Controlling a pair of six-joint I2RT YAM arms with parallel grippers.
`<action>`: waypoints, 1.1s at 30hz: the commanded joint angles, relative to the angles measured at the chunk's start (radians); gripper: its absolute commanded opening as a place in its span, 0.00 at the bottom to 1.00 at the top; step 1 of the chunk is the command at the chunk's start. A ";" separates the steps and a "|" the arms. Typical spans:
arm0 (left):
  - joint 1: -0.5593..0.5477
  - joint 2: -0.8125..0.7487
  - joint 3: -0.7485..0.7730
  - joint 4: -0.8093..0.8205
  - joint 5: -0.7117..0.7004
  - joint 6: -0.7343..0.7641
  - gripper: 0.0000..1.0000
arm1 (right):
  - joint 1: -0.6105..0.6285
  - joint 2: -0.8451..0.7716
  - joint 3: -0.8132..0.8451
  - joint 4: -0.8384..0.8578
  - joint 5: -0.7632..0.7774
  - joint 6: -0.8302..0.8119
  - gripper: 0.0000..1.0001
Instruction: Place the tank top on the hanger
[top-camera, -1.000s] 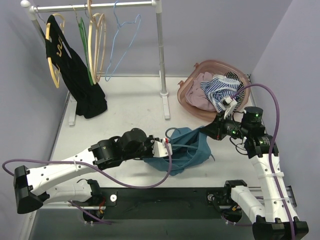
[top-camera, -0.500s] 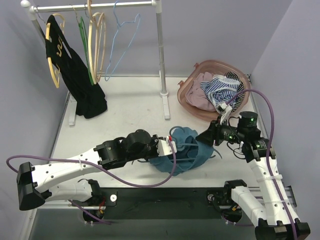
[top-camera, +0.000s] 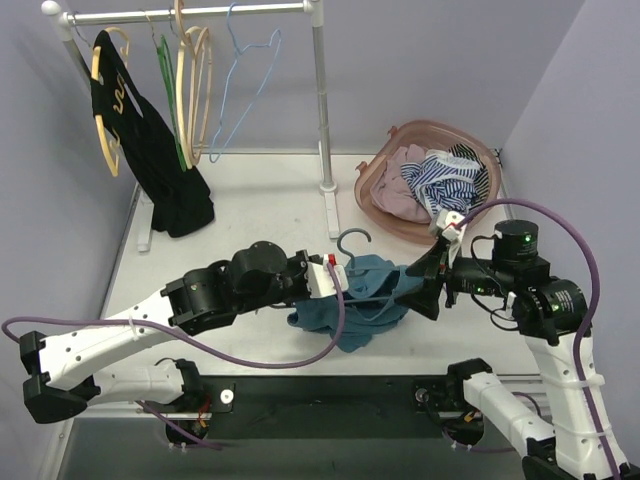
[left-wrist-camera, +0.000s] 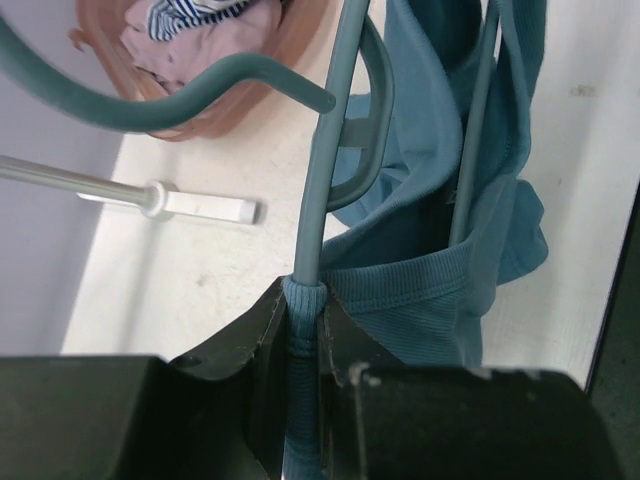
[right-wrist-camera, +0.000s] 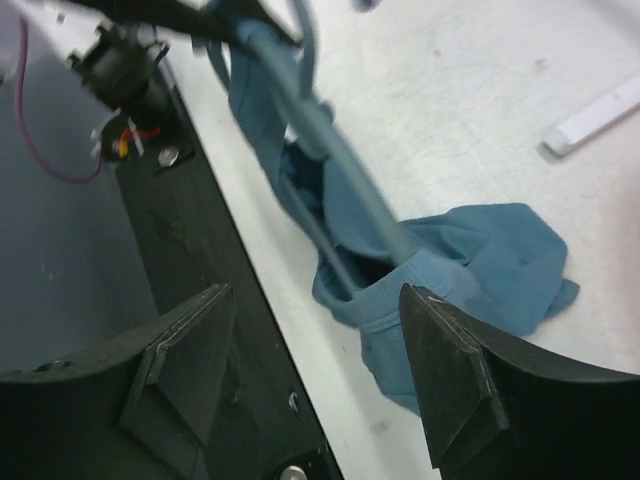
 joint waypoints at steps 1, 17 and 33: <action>-0.005 -0.024 0.143 -0.046 0.004 0.051 0.00 | 0.066 0.050 0.042 -0.206 -0.010 -0.202 0.67; -0.027 0.066 0.433 -0.188 0.006 0.166 0.00 | 0.152 0.277 0.662 -0.421 -0.091 -0.359 0.64; -0.045 0.114 0.541 -0.158 0.101 0.154 0.00 | 0.151 0.344 0.636 -0.354 0.058 -0.291 0.64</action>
